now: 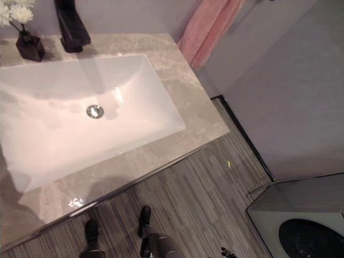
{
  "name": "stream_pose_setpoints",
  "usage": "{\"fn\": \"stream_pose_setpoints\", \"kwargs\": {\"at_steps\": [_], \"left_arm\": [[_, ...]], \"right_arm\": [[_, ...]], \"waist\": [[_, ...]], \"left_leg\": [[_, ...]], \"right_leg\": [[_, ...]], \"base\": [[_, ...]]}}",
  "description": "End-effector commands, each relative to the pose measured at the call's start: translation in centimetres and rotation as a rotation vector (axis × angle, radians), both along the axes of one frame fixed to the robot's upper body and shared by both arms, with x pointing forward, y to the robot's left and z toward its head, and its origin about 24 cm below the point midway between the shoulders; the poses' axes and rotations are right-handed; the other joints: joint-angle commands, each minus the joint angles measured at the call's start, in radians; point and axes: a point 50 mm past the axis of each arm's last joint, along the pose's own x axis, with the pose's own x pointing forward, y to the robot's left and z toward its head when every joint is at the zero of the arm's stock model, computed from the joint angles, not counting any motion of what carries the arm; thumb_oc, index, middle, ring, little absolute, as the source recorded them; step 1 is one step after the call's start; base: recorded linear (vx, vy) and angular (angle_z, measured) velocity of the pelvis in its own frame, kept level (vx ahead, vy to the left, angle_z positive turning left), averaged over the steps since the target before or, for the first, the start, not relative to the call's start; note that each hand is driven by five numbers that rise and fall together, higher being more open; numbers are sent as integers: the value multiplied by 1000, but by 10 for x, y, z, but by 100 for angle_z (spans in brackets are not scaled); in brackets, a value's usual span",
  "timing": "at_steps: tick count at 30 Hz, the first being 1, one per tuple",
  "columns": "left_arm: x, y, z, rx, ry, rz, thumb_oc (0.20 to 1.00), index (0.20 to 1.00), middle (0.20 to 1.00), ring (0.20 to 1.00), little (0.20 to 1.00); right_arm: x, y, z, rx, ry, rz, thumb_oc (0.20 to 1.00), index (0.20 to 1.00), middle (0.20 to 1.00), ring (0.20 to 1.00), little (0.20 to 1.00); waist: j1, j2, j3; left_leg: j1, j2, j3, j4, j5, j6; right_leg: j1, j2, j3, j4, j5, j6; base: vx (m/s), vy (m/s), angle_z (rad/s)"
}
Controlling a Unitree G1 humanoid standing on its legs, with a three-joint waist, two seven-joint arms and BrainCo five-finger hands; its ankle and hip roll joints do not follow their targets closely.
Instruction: Put brush and paste in cup on sink, flatten towel.
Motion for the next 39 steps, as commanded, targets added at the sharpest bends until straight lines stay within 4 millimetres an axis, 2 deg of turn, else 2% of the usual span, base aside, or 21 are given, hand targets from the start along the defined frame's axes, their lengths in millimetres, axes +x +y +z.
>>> {"fn": "stream_pose_setpoints", "kwargs": {"at_steps": [1,9,10,17,20,22,23,24,25,26,27,32,35,36,37,38,39], "left_arm": [[1,-4,-11,24,-4,29,1000,1000,1000,1000,1000],[-37,7,-70,35,10,79,1000,1000,1000,1000,1000],[-47,12,-84,30,40,93,1000,1000,1000,1000,1000],[-74,16,-109,37,58,134,1000,1000,1000,1000,1000],[-85,9,-112,52,19,143,1000,1000,1000,1000,1000],[-97,9,-112,51,-24,160,1000,1000,1000,1000,1000],[-105,6,-112,61,-47,160,1000,1000,1000,1000,1000],[-107,6,-113,59,-46,162,1000,1000,1000,1000,1000],[-122,1,-118,85,-47,171,1000,1000,1000,1000,1000],[-139,-6,-127,90,-59,175,1000,1000,1000,1000,1000],[-148,-8,-127,115,-63,188,1000,1000,1000,1000,1000],[-201,7,-158,105,32,393,1000,1000,1000,1000,1000],[-230,15,-185,68,132,538,1000,1000,1000,1000,1000],[-245,17,-205,-22,142,604,1000,1000,1000,1000,1000],[-249,19,-209,-23,167,625,1000,1000,1000,1000,1000],[-249,19,-209,-23,167,625,1000,1000,1000,1000,1000],[-264,24,-225,-47,232,738,1000,1000,1000,1000,1000]], "right_arm": [[-5,-12,1,-44,30,10,1000,1000,1000,1000,1000],[-18,-13,-2,-62,94,32,1000,1000,1000,1000,1000],[-23,-13,-3,-65,115,39,1000,1000,1000,1000,1000],[-27,-18,-3,-88,158,71,1000,1000,1000,1000,1000],[-23,-17,-4,-94,159,88,1000,1000,1000,1000,1000],[-15,-17,-4,-99,147,108,1000,1000,1000,1000,1000],[-11,-15,-4,-100,142,130,1000,1000,1000,1000,1000],[-11,-16,-4,-102,142,133,1000,1000,1000,1000,1000],[-10,-13,-5,-97,149,157,1000,1000,1000,1000,1000],[-9,-12,-5,-94,144,148,1000,1000,1000,1000,1000],[-8,-12,-5,-94,138,129,1000,1000,1000,1000,1000],[-11,-15,-5,-100,140,126,1000,1000,1000,1000,1000],[-17,-19,-5,-115,156,123,1000,1000,1000,1000,1000],[-18,-21,-4,-129,162,117,1000,1000,1000,1000,1000],[-19,-23,-4,-135,164,108,1000,1000,1000,1000,1000],[-19,-23,-4,-134,164,108,1000,1000,1000,1000,1000],[-20,-22,-5,-135,161,98,1000,1000,1000,1000,1000]], "waist": [[-11,62,-1],[56,115,-43],[72,126,-53],[108,152,-77],[127,163,-69],[153,169,-56],[181,172,-43],[181,173,-42],[212,176,-25],[222,180,-16],[232,182,-17],[268,191,-29],[293,192,-31],[304,190,-33],[308,189,-34],[307,189,-35],[316,188,-38]], "left_leg": [[3,-2,-100,-2,-68,56],[71,-18,-128,-2,-83,57],[90,-23,-132,-2,-89,59],[128,-42,-137,-2,-100,70],[139,-41,-128,-2,-104,73],[147,-31,-111,-2,-103,72],[156,-20,-94,-2,-102,69],[159,-20,-91,-2,-103,69],[181,-7,-68,-2,-108,64],[195,2,-71,-2,-108,62],[198,4,-75,-2,-108,61],[196,15,-104,-2,-93,54],[190,13,-159,-2,-80,48],[181,8,-215,-2,-76,44],[176,5,-244,-2,-74,43],[175,5,-245,-2,-73,43],[171,-1,-302,-2,-70,39]], "right_leg": [[112,-49,-27,92,-51,86],[216,-58,-78,73,-74,80],[242,-63,-92,68,-85,77],[287,-81,-121,74,-100,76],[285,-88,-135,89,-117,75],[272,-93,-166,118,-117,78],[264,-99,-210,137,-118,79],[264,-99,-207,140,-120,79],[266,-104,-264,160,-119,84],[273,-94,-267,157,-123,82],[283,-89,-271,143,-132,79],[312,-45,-229,56,-167,36],[314,-28,-203,33,-171,19],[311,-19,-190,28,-171,10],[311,-17,-190,23,-171,7],[311,-18,-191,22,-170,7],[311,-13,-183,14,-167,3]], "base": [[18,-17,4],[-23,16,8],[-73,42,17],[-62,35,15],[-70,20,4],[-102,-12,6],[-80,-27,-39],[-83,-72,-86],[-58,-136,-91],[-56,-177,-83],[-24,-163,-41],[-17,-139,-2],[-22,-121,-15],[-34,-128,-9],[-23,-92,-1],[-19,-75,-15],[-10,-64,-21]]}}
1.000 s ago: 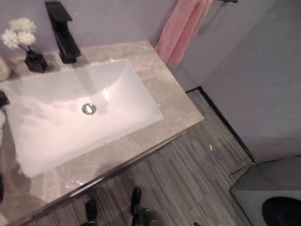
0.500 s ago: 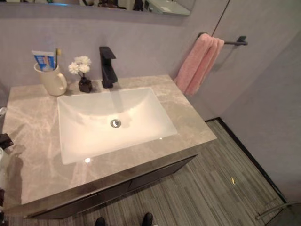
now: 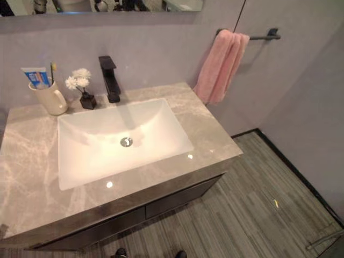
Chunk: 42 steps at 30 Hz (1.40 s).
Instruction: Put brush and paste in cup on sink, flatten towel.
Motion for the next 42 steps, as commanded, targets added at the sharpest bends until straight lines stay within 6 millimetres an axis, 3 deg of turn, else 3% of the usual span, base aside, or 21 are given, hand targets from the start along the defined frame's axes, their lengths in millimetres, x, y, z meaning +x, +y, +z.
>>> {"fn": "stream_pose_setpoints", "kwargs": {"at_steps": [1,3,4,8,9,13,15,16,19,21,22,24,25,26,29,32,36,38,39,40,42], "left_arm": [[-19,18,13,99,15,138,1000,1000,1000,1000,1000],[-36,20,-4,11,10,212,1000,1000,1000,1000,1000],[-48,22,-26,-63,124,233,1000,1000,1000,1000,1000],[-65,20,-53,-192,184,285,1000,1000,1000,1000,1000],[-84,16,-76,-312,240,339,1000,1000,1000,1000,1000],[-131,-9,-121,-618,265,516,1000,1000,1000,1000,1000],[-135,-13,-126,-657,260,528,1000,1000,1000,1000,1000],[-160,-44,-150,-871,335,563,1000,1000,1000,1000,1000],[-170,-90,-177,-1159,481,408,1000,1000,1000,1000,1000],[-158,-110,-189,-1234,710,123,1000,1000,1000,1000,1000],[-152,-130,-197,-1275,912,-123,1000,1000,1000,1000,1000],[-129,-141,-204,-1208,1073,-382,1000,1000,1000,1000,1000],[-129,-141,-204,-1208,1073,-382,1000,1000,1000,1000,1000],[-94,-146,-207,-1057,1195,-632,1000,1000,1000,1000,1000],[-49,-160,-206,-781,1360,-1016,1000,1000,1000,1000,1000],[-36,-165,-206,-681,1426,-1138,1000,1000,1000,1000,1000],[-17,-176,-205,-600,1420,-1210,1000,1000,1000,1000,1000],[-11,-177,-204,-597,1386,-1206,1000,1000,1000,1000,1000],[-7,-178,-203,-620,1333,-1186,1000,1000,1000,1000,1000],[-7,-176,-202,-632,1313,-1167,1000,1000,1000,1000,1000],[-4,-170,-200,-633,1294,-1137,1000,1000,1000,1000,1000]], "right_arm": [[12,-2,1,-27,-43,11,1000,1000,1000,1000,1000],[10,-5,2,-37,-36,4,1000,1000,1000,1000,1000],[8,-7,2,-45,-30,-5,1000,1000,1000,1000,1000],[6,-8,2,-53,-16,-12,1000,1000,1000,1000,1000],[7,-10,2,-64,-15,-22,1000,1000,1000,1000,1000],[5,-13,2,-83,-10,-47,1000,1000,1000,1000,1000],[5,-11,1,-78,-6,-44,1000,1000,1000,1000,1000],[4,-10,1,-75,7,-29,1000,1000,1000,1000,1000],[13,-13,2,-79,7,-13,1000,1000,1000,1000,1000],[21,-17,4,-88,5,8,1000,1000,1000,1000,1000],[27,-20,5,-97,0,21,1000,1000,1000,1000,1000],[32,-22,6,-108,5,40,1000,1000,1000,1000,1000],[32,-22,6,-108,5,40,1000,1000,1000,1000,1000],[47,-20,7,-116,-20,75,1000,1000,1000,1000,1000],[70,-16,10,-134,-70,127,1000,1000,1000,1000,1000],[77,-18,12,-153,-87,139,1000,1000,1000,1000,1000],[101,-22,20,-195,-145,168,1000,1000,1000,1000,1000],[105,-21,21,-194,-165,174,1000,1000,1000,1000,1000],[114,-16,23,-186,-194,194,1000,1000,1000,1000,1000],[118,-16,25,-188,-209,192,1000,1000,1000,1000,1000],[117,-13,24,-175,-217,191,1000,1000,1000,1000,1000]], "waist": [[25,-65,0],[31,-66,-2],[39,-64,-2],[42,-62,-2],[40,-60,-3],[16,-48,-13],[10,-49,-16],[-6,-40,-24],[-30,-26,-31],[-44,-17,-36],[-58,-10,-39],[-71,0,-42],[-71,0,-42],[-75,8,-34],[-69,12,-17],[-86,21,-6],[-100,60,14],[-86,69,20],[-63,85,42],[-50,98,51],[-63,106,63]], "left_leg": [[-77,-71,-189,-1,-10,68],[-85,-86,-241,5,-9,65],[-91,-100,-292,30,-24,64],[-98,-116,-326,46,-28,65],[-98,-126,-349,56,-34,68],[-84,-120,-315,52,-42,78],[-83,-121,-311,50,-39,81],[-70,-115,-286,46,-45,88],[-53,-112,-254,42,-48,97],[-50,-113,-237,43,-51,104],[-49,-113,-226,43,-52,108],[-43,-114,-202,45,-62,116],[-43,-114,-202,45,-62,116],[-38,-118,-180,66,-77,124],[-61,-166,-267,137,-113,130],[-72,-194,-284,191,-142,134],[-80,-249,-141,261,-215,193],[-81,-256,-92,261,-220,204],[-75,-246,-10,251,-223,210],[-78,-236,20,259,-219,211],[-79,-226,26,240,-195,220]], "right_leg": [[38,-26,49,29,-70,35],[37,-26,56,20,-64,32],[39,-26,66,19,-61,30],[38,-28,74,16,-56,29],[36,-31,84,16,-54,30],[43,-35,92,27,-61,31],[44,-37,93,24,-59,32],[49,-34,110,23,-60,32],[49,-33,136,20,-56,31],[44,-34,151,18,-52,30],[39,-34,163,14,-45,30],[29,-35,188,12,-38,34],[29,-35,188,12,-38,34],[6,-33,233,22,-24,40],[-50,-35,312,54,-9,46],[-69,-43,345,67,2,57],[-149,-85,462,81,95,125],[-169,-109,444,67,124,140],[-189,-152,294,36,133,142],[-196,-176,197,49,110,139],[-197,-176,194,200,22,103]], "base": [[-26,-74,-20],[-25,-31,3],[-24,-17,7],[-16,9,-6],[-19,38,-4],[4,55,-16],[9,35,-8],[13,55,-14],[-4,72,-25],[-27,70,-28],[-46,76,-33],[-42,68,-28],[-90,90,-24],[-108,77,-34],[-161,103,-159],[-115,115,-90],[-212,260,-78],[-193,148,-135],[-203,62,-163],[-256,54,-197],[-114,-64,-168]]}}
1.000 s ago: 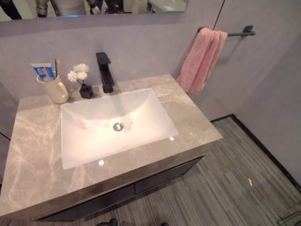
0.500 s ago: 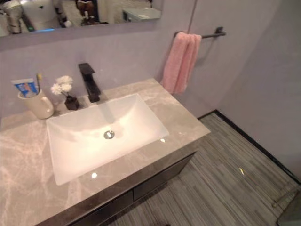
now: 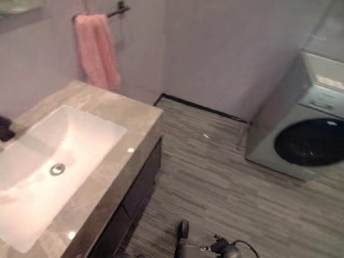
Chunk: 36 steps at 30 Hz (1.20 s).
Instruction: Put brush and paste in cup on sink, flatten towel.
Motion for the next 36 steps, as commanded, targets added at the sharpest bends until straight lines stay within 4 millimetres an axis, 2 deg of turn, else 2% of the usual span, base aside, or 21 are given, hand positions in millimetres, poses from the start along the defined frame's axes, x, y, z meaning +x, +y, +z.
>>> {"fn": "stream_pose_setpoints", "kwargs": {"at_steps": [1,2,3,4,9,14,17,18,19,21,22,24,28,29,36], "left_arm": [[51,7,8,58,-179,47,1000,1000,1000,1000,1000],[41,10,6,67,-145,70,1000,1000,1000,1000,1000],[36,14,6,66,-134,134,1000,1000,1000,1000,1000],[31,17,6,68,-121,192,1000,1000,1000,1000,1000],[28,40,10,117,-141,364,1000,1000,1000,1000,1000],[40,53,16,156,-188,369,1000,1000,1000,1000,1000],[44,53,17,156,-197,353,1000,1000,1000,1000,1000],[46,52,17,156,-203,351,1000,1000,1000,1000,1000],[51,49,17,145,-210,352,1000,1000,1000,1000,1000],[62,44,18,129,-229,318,1000,1000,1000,1000,1000],[64,42,17,126,-231,311,1000,1000,1000,1000,1000],[61,40,16,122,-222,308,1000,1000,1000,1000,1000],[53,41,14,122,-198,355,1000,1000,1000,1000,1000],[47,40,13,121,-180,364,1000,1000,1000,1000,1000],[38,42,12,129,-163,364,1000,1000,1000,1000,1000]], "right_arm": [[0,-43,15,-125,-30,38,1000,1000,1000,1000,1000],[-8,-46,14,-137,-4,42,1000,1000,1000,1000,1000],[-12,-48,13,-141,8,42,1000,1000,1000,1000,1000],[-14,-48,12,-138,15,41,1000,1000,1000,1000,1000],[-12,-47,12,-127,7,11,1000,1000,1000,1000,1000],[-15,-51,14,-129,-4,6,1000,1000,1000,1000,1000],[-19,-55,14,-146,10,17,1000,1000,1000,1000,1000],[-19,-56,15,-152,10,18,1000,1000,1000,1000,1000],[-21,-58,15,-153,9,3,1000,1000,1000,1000,1000],[-24,-61,15,-162,13,-13,1000,1000,1000,1000,1000],[-24,-61,15,-162,19,-12,1000,1000,1000,1000,1000],[-21,-55,13,-148,16,-1,1000,1000,1000,1000,1000],[-12,-45,12,-111,-27,-47,1000,1000,1000,1000,1000],[-8,-36,10,-86,-47,-52,1000,1000,1000,1000,1000],[-7,-16,5,-37,-56,-38,1000,1000,1000,1000,1000]], "waist": [[-20,65,28],[-17,71,16],[-3,71,9],[1,65,2],[37,9,-28],[8,-14,-15],[1,-21,-9],[3,-24,-2],[2,-25,9],[-5,-24,13],[0,-25,14],[12,-22,0],[7,-22,-31],[10,-22,-40],[25,-23,-55]], "left_leg": [[-13,-49,-150,-6,-26,52],[6,-45,-151,-37,-16,49],[2,-41,-144,-51,-3,47],[2,-36,-142,-70,8,42],[-25,21,-105,-131,61,-16],[-43,89,-143,-184,151,-76],[-48,110,-157,-180,166,-91],[-55,109,-173,-156,157,-89],[-88,86,-188,-95,143,-86],[-121,39,-176,-94,157,-83],[-120,30,-179,-99,159,-85],[-99,-3,-232,-129,143,-74],[-76,-18,-252,-161,148,-55],[-62,-24,-259,-171,140,-48],[-23,-38,-232,-184,113,-18]], "right_leg": [[121,-84,128,136,140,44],[172,-105,55,195,100,43],[189,-121,12,226,88,40],[201,-118,4,223,75,35],[269,-28,16,0,66,26],[283,54,8,-44,38,-20],[298,82,9,-74,34,-36],[309,91,13,-93,35,-42],[327,88,5,-118,39,-41],[336,76,-37,-124,55,-34],[338,73,-46,-118,55,-33],[338,70,-46,-110,56,-24],[342,63,-43,-115,73,-22],[349,57,-35,-114,73,-17],[350,34,-9,-94,79,5]], "base": [[20,-157,-81],[37,-186,-25],[22,-235,-18],[-20,-263,-32],[-3,-419,-49],[-5,-418,-20],[-5,-224,26],[-22,-243,7],[-37,-162,-5],[-51,-27,12],[-23,33,40],[39,65,39],[55,99,-5],[57,112,-4],[56,131,-21]]}}
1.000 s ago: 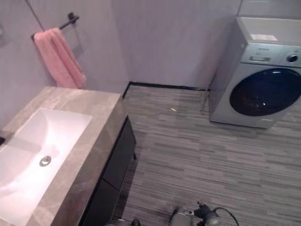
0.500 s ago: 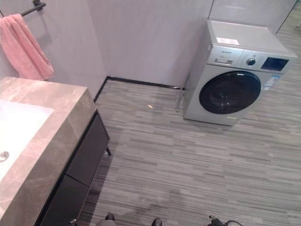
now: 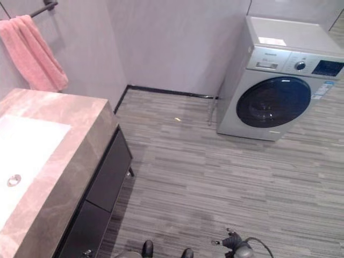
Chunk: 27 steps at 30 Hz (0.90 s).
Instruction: Put brush and paste in cup on sink, flatten towel.
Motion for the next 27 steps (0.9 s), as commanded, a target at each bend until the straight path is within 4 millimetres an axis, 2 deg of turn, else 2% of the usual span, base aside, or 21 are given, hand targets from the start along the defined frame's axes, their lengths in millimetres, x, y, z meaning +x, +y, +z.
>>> {"fn": "stream_pose_setpoints", "kwargs": {"at_steps": [1,2,5,6,7,8,9,10,11,13,16,19,20,21,22,23,25,26,27], "left_arm": [[0,14,4,42,-3,21,1000,1000,1000,1000,1000],[0,14,3,42,-3,18,1000,1000,1000,1000,1000],[3,17,5,51,-9,7,1000,1000,1000,1000,1000],[3,17,5,51,-9,4,1000,1000,1000,1000,1000],[3,17,5,51,-9,4,1000,1000,1000,1000,1000],[5,19,6,57,-9,-1,1000,1000,1000,1000,1000],[6,19,6,59,-12,-7,1000,1000,1000,1000,1000],[8,20,7,66,-14,-10,1000,1000,1000,1000,1000],[9,21,7,68,-15,-8,1000,1000,1000,1000,1000],[9,24,8,78,-8,-11,1000,1000,1000,1000,1000],[16,26,10,89,-21,-29,1000,1000,1000,1000,1000],[19,26,10,96,-23,-43,1000,1000,1000,1000,1000],[19,26,10,96,-23,-43,1000,1000,1000,1000,1000],[27,27,13,108,-47,-68,1000,1000,1000,1000,1000],[27,27,13,108,-47,-68,1000,1000,1000,1000,1000],[37,29,16,126,-74,-99,1000,1000,1000,1000,1000],[44,31,19,136,-92,-107,1000,1000,1000,1000,1000],[49,32,21,142,-107,-104,1000,1000,1000,1000,1000],[53,33,23,143,-122,-102,1000,1000,1000,1000,1000]], "right_arm": [[-7,-5,-2,-21,25,-10,1000,1000,1000,1000,1000],[-9,-5,-2,-20,30,-18,1000,1000,1000,1000,1000],[-6,-3,-2,-6,14,-40,1000,1000,1000,1000,1000],[-4,-2,-2,-3,8,-40,1000,1000,1000,1000,1000],[-4,-2,-2,-3,8,-40,1000,1000,1000,1000,1000],[0,0,-1,7,-13,-41,1000,1000,1000,1000,1000],[1,1,0,7,-18,-37,1000,1000,1000,1000,1000],[2,1,0,10,-21,-39,1000,1000,1000,1000,1000],[2,2,0,13,-20,-35,1000,1000,1000,1000,1000],[5,7,0,17,-27,0,1000,1000,1000,1000,1000],[3,10,-2,24,-16,-5,1000,1000,1000,1000,1000],[-3,10,-4,25,5,5,1000,1000,1000,1000,1000],[-3,10,-4,25,5,5,1000,1000,1000,1000,1000],[-1,5,-2,7,-4,19,1000,1000,1000,1000,1000],[-1,5,-2,7,-4,19,1000,1000,1000,1000,1000],[3,0,1,-18,-14,46,1000,1000,1000,1000,1000],[9,-6,5,-41,-34,54,1000,1000,1000,1000,1000],[13,-9,8,-50,-45,58,1000,1000,1000,1000,1000],[17,-11,10,-56,-56,61,1000,1000,1000,1000,1000]], "waist": [[35,-41,-23],[35,-40,-22],[31,-34,0],[27,-30,10],[28,-31,10],[13,-26,40],[14,-25,46],[6,-29,49],[10,-31,46],[21,-34,48],[-2,-54,47],[-12,-66,28],[-12,-67,27],[-16,-73,31],[-16,-73,31],[-7,-80,52],[6,-89,81],[16,-97,93],[24,-103,105]], "left_leg": [[-16,-46,-45,49,-87,56],[-14,-48,-45,54,-95,62],[-9,-52,-50,75,-113,91],[-4,-53,-51,75,-114,99],[-5,-55,-50,76,-114,100],[14,-58,-52,62,-111,113],[19,-57,-49,60,-112,114],[26,-51,-48,49,-109,106],[31,-45,-43,42,-109,99],[44,-28,-24,43,-128,79],[31,-8,-42,74,-142,68],[40,34,-41,108,-141,35],[38,34,-41,108,-140,35],[0,54,-34,231,-122,11],[0,54,-34,231,-122,11],[-54,80,-27,388,-74,-18],[-128,99,-24,540,-49,-28],[-150,94,-24,556,-35,-25],[-173,71,-30,542,-56,-24]], "right_leg": [[28,-81,-17,47,-15,101],[24,-85,-14,67,-22,102],[-64,-110,21,277,-62,107],[-94,-121,26,342,-44,117],[-98,-123,28,348,-46,118],[-162,-138,43,479,-9,137],[-182,-139,37,497,-1,141],[-189,-96,48,437,-18,133],[-186,-79,31,371,-23,123],[-167,-67,-43,223,-8,119],[-170,-17,65,198,-24,81],[-130,19,41,147,-36,58],[-131,19,41,146,-35,58],[-102,43,38,120,-50,34],[-102,43,38,120,-50,34],[-55,74,36,92,-68,14],[-19,94,21,64,-73,-8],[-9,97,15,56,-79,-13],[-1,96,15,52,-85,-12]], "base": [[56,121,-13],[53,142,-16],[18,140,-9],[-10,91,-10],[9,118,-8],[41,86,-5],[88,43,-16],[141,-58,-20],[206,-99,-19],[241,-123,-15],[253,-181,-19],[338,-241,30],[329,-250,34],[218,-169,29],[457,-370,34],[281,-273,22],[275,-275,26],[204,-145,-1],[130,-67,-25]]}}
